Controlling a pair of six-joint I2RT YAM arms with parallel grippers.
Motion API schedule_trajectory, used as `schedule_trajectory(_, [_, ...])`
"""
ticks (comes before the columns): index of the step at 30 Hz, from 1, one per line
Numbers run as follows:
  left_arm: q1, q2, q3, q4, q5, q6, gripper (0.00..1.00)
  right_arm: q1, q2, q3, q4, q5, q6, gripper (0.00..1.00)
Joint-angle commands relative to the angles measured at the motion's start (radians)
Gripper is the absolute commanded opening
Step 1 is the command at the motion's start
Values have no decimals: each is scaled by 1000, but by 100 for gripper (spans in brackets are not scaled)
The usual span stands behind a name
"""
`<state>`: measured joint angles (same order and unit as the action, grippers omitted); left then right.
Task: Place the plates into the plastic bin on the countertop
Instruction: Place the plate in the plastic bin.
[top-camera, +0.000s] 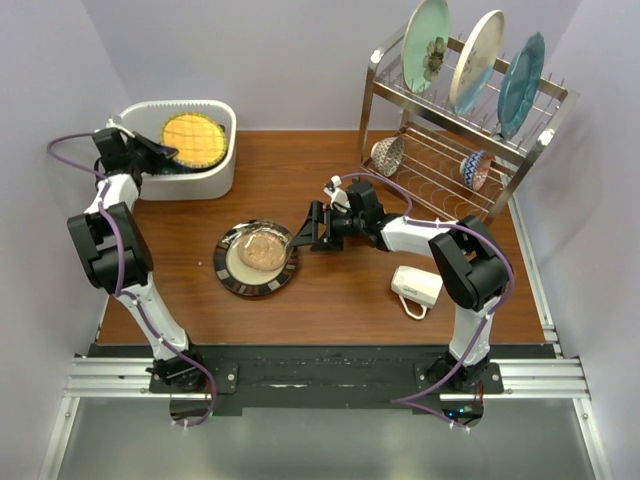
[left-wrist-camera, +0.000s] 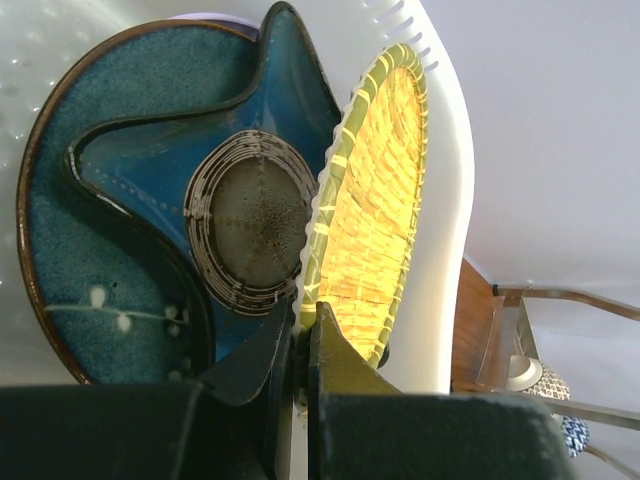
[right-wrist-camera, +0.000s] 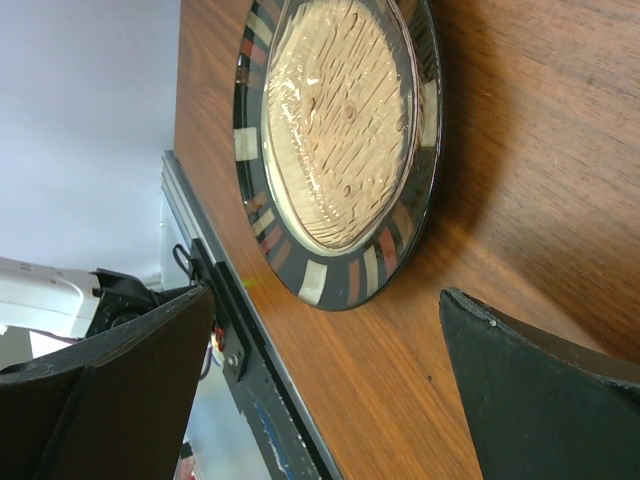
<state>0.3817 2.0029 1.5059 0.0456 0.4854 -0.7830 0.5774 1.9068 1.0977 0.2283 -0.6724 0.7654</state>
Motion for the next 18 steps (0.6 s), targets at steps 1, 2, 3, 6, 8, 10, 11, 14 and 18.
schedule_trajectory(1, [5,-1,42,76,28,2,9,2,6,28,-3,-7,-9,99])
schedule_trajectory(2, [6,0,42,74,28,2,12,2,6,27,-3,-7,-11,98])
schedule_trajectory(3, [5,-1,42,71,28,2,17,2,5,27,-4,-7,-9,98])
schedule_trajectory(6, [5,-4,50,56,22,4,36,2,3,25,-6,-6,-12,99])
schedule_trajectory(8, [6,-4,76,24,6,16,50,2,0,25,-6,-6,-11,99])
schedule_trajectory(10, [5,-6,106,-39,-10,40,63,4,0,25,-7,-4,-9,98])
schedule_trajectory(11, [6,-10,109,-42,-28,47,67,6,-3,25,-9,-3,-9,98])
schedule_trajectory(14, [5,-59,105,-99,-65,62,80,10,-6,28,-10,0,-9,99])
schedule_trajectory(18, [5,-136,73,-89,-91,62,84,19,-12,33,-18,5,-9,98])
